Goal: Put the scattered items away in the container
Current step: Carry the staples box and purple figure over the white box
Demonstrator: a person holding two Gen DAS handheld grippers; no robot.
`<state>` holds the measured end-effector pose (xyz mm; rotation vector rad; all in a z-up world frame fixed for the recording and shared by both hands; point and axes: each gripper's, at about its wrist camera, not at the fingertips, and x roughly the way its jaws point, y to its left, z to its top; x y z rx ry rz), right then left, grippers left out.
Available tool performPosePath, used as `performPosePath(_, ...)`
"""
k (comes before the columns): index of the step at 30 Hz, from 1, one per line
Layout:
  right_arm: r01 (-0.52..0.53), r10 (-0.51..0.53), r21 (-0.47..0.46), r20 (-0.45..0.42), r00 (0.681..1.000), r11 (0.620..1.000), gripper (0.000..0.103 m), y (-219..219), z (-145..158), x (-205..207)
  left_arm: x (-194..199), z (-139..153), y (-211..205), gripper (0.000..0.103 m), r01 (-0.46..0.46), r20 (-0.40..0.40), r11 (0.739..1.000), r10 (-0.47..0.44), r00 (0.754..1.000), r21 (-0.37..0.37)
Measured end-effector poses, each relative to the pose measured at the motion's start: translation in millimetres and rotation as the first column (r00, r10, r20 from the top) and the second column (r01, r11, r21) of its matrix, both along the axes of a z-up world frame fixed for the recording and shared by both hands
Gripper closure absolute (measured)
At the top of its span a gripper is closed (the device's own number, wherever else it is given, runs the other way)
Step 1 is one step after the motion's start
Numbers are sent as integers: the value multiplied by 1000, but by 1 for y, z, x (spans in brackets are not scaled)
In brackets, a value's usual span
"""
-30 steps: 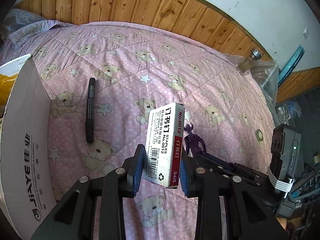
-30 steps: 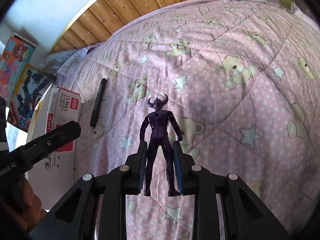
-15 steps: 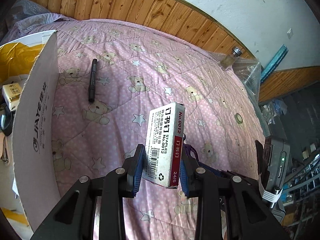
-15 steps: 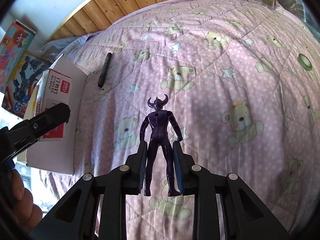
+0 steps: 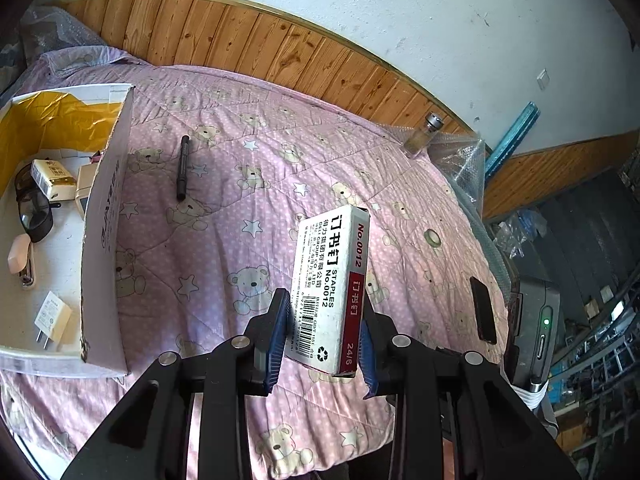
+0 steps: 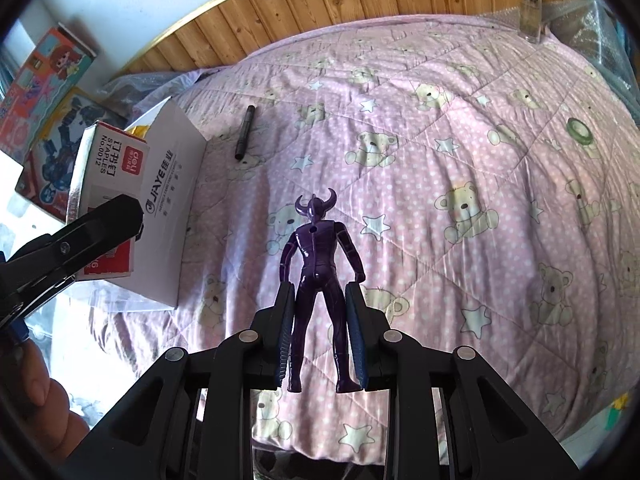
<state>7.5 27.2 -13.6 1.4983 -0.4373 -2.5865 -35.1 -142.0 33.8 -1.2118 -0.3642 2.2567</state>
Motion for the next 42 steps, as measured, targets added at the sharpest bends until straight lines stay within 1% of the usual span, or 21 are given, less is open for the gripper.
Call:
performPosePath(4,-8,8,-18,-1,1000,1000,76,-2,-2,9,7,0,5,70,11,-2,1000,-11,1000,-19)
performPosePath(7,-34,34,-28,-7,999,999,76,-11,-2,9,14,4,2,70,6,-13,999,-7,1000,-32)
performPosePath(14,-108,106,-33,-53,993,994,76,-42,14,1,22,22,-25,70,-54,-60,998,51,997,-43)
performPosePath(18,-136,132,-50,-66,989,990,76,-58,17,-3,26,31,-44,70,-86,-77,995,82,994,-48)
performPosePath(21,-158,154,-57,-57,986,986,76,-71,14,-4,28,33,-60,70,-108,-85,993,104,991,-39)
performPosePath(24,-184,182,-47,-44,982,982,76,-85,13,-7,28,31,-77,70,-133,-74,991,132,988,-14)
performPosePath(29,-214,213,-28,-47,976,976,76,-98,18,-10,24,27,-95,70,-159,-63,987,160,985,13)
performPosePath(35,-240,239,-9,-58,969,971,76,-105,31,-9,20,28,-103,70,-174,-52,983,178,983,66)
performPosePath(39,-260,260,12,-85,962,965,76,-113,46,-13,17,37,-110,70,-185,-63,978,192,979,97)
performPosePath(42,-266,267,21,-109,957,964,76,-119,59,-13,14,45,-116,70,-195,-80,976,203,976,99)
